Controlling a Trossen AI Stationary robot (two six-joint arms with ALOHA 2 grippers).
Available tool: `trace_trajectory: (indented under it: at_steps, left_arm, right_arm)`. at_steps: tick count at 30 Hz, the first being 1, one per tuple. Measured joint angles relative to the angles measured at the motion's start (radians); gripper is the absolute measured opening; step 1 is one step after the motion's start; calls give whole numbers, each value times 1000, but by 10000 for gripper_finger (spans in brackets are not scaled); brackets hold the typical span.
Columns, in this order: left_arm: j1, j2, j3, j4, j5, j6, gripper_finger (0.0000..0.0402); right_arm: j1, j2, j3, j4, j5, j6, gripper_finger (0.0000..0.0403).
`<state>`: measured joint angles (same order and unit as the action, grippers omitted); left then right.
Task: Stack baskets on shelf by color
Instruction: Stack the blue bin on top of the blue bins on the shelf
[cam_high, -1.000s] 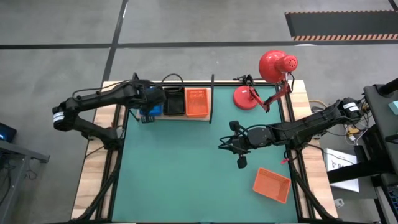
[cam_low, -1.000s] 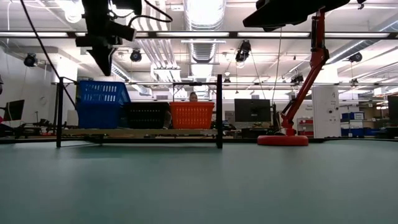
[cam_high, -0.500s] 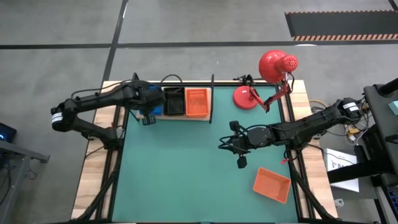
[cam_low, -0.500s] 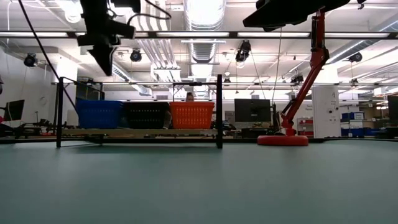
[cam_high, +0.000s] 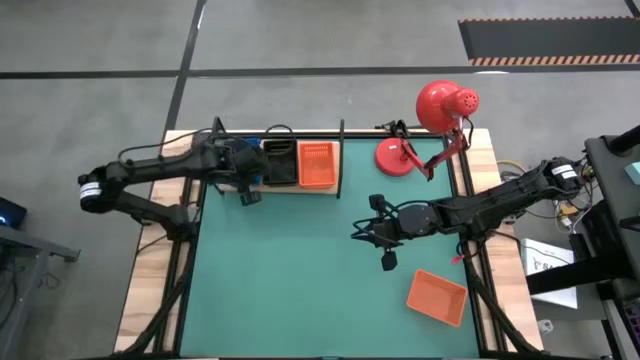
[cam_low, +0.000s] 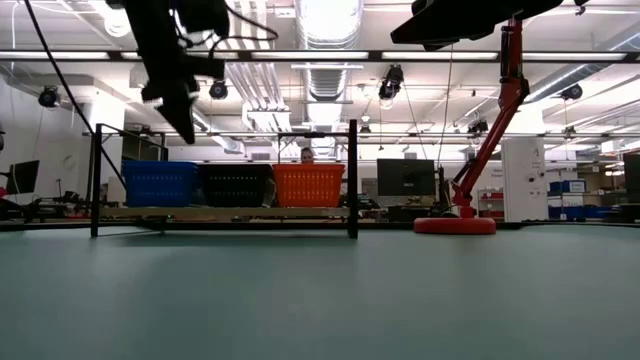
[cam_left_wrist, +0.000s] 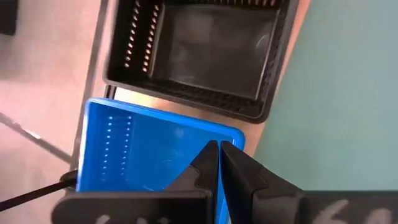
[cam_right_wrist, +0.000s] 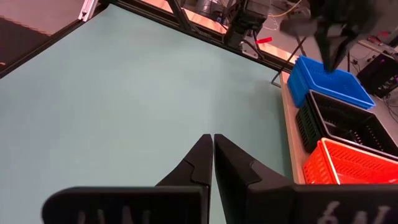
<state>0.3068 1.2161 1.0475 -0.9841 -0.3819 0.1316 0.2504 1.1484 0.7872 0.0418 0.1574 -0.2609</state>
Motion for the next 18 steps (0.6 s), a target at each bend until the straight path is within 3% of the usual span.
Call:
trace_trajectory:
  at_steps: [4,14,18]
  left_arm:
    - [4,36,-60,27,-45,7,0]
    - [7,57,-69,-186,-49,-21,0]
    - [7,45,-62,-147,-54,-22,0]
  right_arm:
    - [0,0,0,0,0,9,9]
    - [0,0,0,0,0,8,9]
    - [0,0,0,0,0,8,9]
